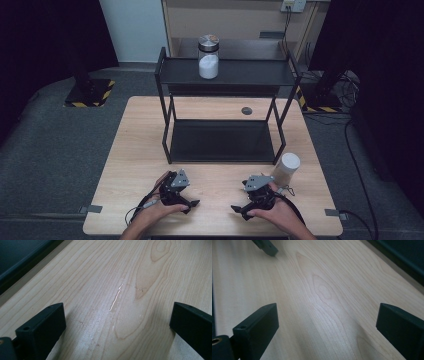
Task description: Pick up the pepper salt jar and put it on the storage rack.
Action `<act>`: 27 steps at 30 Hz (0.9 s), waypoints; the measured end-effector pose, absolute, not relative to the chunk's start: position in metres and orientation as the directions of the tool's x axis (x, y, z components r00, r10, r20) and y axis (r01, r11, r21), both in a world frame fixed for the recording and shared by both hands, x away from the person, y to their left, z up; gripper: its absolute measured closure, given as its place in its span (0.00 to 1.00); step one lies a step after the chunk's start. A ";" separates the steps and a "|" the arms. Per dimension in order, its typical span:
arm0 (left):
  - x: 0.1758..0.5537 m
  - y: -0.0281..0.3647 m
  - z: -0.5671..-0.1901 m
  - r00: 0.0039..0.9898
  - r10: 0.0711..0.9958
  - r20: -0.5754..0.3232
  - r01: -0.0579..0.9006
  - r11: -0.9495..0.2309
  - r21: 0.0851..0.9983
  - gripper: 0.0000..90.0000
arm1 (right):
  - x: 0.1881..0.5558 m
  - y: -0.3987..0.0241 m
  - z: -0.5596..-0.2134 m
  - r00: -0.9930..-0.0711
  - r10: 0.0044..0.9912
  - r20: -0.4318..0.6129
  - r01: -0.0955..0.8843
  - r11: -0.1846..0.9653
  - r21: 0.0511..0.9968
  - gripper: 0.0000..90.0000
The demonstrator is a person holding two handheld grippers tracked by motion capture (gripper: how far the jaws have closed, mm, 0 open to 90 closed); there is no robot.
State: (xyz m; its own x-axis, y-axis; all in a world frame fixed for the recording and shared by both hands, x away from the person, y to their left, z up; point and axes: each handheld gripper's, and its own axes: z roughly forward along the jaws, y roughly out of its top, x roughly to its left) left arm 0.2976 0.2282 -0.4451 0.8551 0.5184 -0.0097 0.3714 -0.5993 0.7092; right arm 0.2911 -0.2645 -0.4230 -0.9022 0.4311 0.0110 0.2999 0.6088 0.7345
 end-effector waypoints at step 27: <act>0.298 0.228 -0.445 0.855 0.518 -0.009 0.371 -0.600 0.709 0.00 | 0.278 -0.318 -0.334 -0.909 0.415 -0.044 0.210 0.547 0.810 0.07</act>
